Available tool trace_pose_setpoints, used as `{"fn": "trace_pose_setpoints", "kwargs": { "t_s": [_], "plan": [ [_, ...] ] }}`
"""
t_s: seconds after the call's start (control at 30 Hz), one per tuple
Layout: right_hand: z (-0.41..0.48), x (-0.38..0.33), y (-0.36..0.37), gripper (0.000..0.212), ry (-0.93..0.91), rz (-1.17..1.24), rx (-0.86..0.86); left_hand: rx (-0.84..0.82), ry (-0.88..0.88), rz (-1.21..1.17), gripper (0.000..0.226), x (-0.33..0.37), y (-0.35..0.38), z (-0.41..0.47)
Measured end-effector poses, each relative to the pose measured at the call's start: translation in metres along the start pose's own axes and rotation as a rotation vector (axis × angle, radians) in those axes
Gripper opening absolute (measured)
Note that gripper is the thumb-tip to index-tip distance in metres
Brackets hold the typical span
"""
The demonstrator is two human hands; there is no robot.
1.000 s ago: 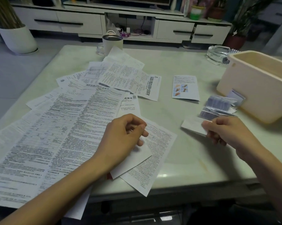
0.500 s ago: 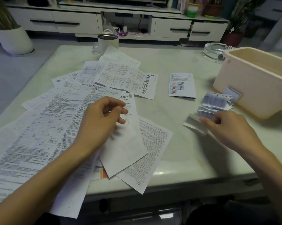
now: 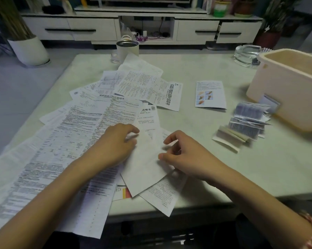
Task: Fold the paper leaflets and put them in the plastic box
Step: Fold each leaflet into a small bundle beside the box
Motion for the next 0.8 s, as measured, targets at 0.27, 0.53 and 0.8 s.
{"fn": "trace_pose_setpoints", "kwargs": {
  "t_s": [0.27, 0.53, 0.8],
  "plan": [
    [0.007, -0.011, 0.005, 0.023, -0.081, 0.120, 0.001, 0.045, 0.077, -0.038, 0.028, 0.005, -0.005, -0.001],
    [0.005, -0.014, -0.049, 0.018, -0.020, 0.841, 0.145, -0.044, 0.315, -0.428, 0.095, 0.039, -0.003, -0.014],
    [0.003, -0.023, -0.054, 0.011, -0.039, 1.244, 0.085, 0.163, 0.396, -0.546, 0.016, 0.053, -0.014, -0.024]
  ]
}}
Point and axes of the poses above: each hand's wrist, its own z-axis towards the middle knuckle, its own y-axis out of the palm, x = y × z, the point moved 8 cm from there along z, towards the middle knuckle
